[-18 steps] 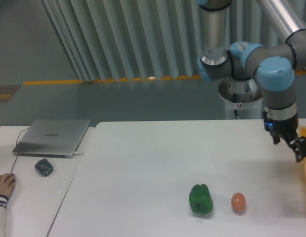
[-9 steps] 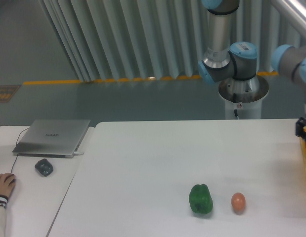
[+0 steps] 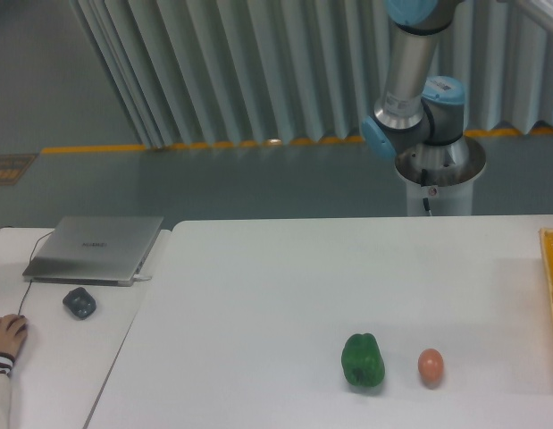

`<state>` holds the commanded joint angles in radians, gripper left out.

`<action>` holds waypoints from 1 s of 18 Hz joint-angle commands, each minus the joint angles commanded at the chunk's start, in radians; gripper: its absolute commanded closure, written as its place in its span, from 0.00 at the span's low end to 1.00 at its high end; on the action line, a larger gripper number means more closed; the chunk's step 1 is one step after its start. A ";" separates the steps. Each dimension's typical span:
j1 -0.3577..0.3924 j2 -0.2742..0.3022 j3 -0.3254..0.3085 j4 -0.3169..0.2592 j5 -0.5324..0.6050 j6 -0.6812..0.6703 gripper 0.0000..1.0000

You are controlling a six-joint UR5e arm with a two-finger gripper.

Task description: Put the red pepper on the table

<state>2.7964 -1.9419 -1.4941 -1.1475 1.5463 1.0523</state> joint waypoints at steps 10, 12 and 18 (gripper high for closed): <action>0.055 -0.048 0.035 0.043 -0.026 -0.005 0.00; 0.077 -0.061 0.041 0.052 -0.026 0.000 0.00; 0.089 -0.092 0.052 0.093 -0.022 0.005 0.00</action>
<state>2.8854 -2.0340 -1.4419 -1.0540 1.5247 1.0569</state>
